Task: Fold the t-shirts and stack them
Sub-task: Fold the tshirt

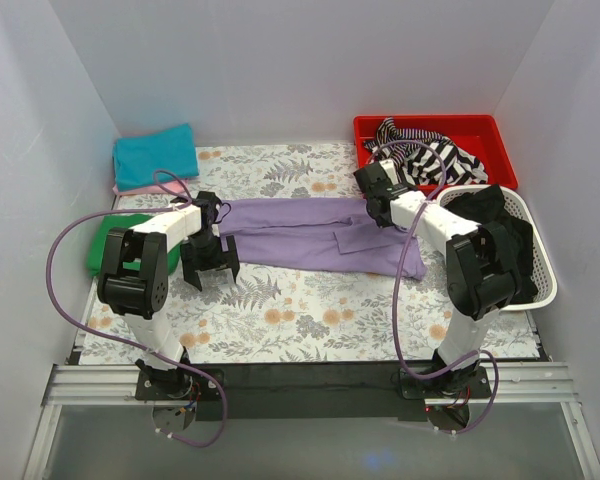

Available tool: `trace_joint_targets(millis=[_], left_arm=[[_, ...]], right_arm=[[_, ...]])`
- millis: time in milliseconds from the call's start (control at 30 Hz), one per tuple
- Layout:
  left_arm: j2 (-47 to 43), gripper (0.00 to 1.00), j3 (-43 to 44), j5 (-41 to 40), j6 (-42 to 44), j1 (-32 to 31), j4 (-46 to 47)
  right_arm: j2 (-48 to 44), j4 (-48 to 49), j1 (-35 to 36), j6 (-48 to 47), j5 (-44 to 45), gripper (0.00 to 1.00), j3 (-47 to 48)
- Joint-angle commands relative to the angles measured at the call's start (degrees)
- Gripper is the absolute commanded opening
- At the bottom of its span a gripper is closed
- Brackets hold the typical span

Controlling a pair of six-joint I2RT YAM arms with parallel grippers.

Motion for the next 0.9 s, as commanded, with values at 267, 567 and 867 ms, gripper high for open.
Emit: trace_joint_targets(millis=[267, 567, 867], left_arm=[[-1.97, 0.93, 0.51, 1.93, 0.68, 0.09, 0.61], [-6.19, 0.93, 3.58, -0.61, -0.11, 0.09, 2.8], [-6.99, 0.97, 3.5, -6.51, -3.72, 0.61, 6.84]], right_arm=[[5.48, 2.11, -0.2, -3.87, 0.85, 0.55, 4.19], [-3.66, 2.63, -0.11, -1.85, -7.71, 0.7, 3.75], [-1.3, 3.95, 2.78, -0.35, -20.32, 0.68, 2.26]])
